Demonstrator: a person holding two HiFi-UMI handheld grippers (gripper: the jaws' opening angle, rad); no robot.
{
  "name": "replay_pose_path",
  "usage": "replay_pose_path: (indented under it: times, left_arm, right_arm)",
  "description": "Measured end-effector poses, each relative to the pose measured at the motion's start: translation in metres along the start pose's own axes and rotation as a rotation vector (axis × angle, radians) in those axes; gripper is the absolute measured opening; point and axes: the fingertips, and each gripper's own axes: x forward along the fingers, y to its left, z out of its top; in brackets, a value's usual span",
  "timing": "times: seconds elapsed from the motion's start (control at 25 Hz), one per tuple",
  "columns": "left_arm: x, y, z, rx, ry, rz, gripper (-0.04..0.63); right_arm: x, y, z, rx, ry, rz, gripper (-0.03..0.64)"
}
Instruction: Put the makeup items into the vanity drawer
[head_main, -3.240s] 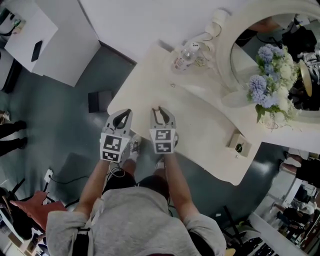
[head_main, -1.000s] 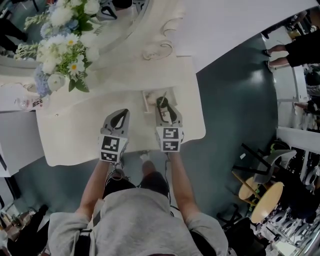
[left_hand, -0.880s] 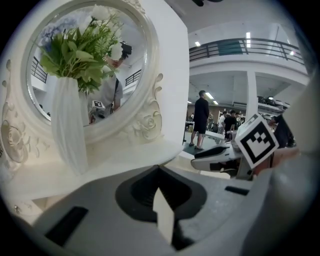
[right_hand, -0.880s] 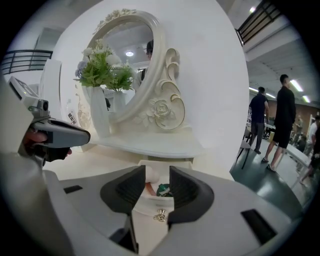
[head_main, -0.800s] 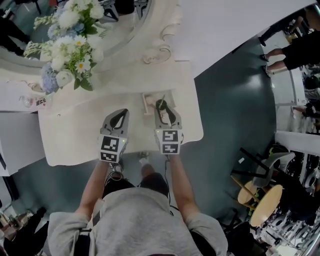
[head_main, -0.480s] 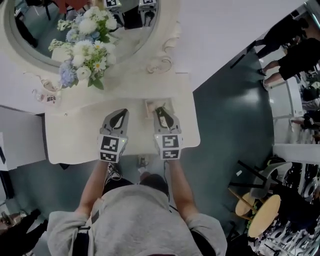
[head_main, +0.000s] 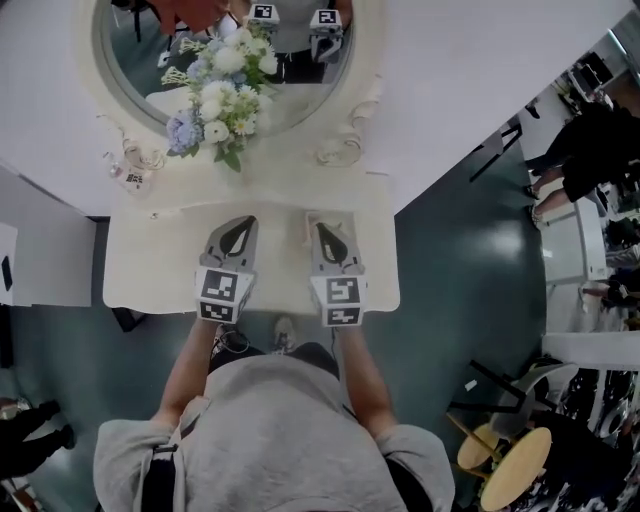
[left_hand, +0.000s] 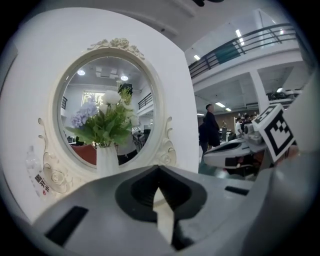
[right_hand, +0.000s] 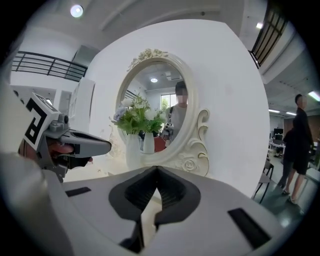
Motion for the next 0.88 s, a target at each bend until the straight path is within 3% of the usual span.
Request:
replay_pose_path:
  times: [0.24,0.88]
  left_arm:
    - [-0.014,0.005,0.002,-0.003,-0.007,0.036,0.002]
    - [-0.022,0.005,-0.001,0.005,0.001,0.041,0.002]
  right_arm:
    - [-0.004,0.009,0.009,-0.021,-0.020,0.031,0.014]
    - [-0.005,0.017,0.007,-0.017,-0.018,0.043,0.014]
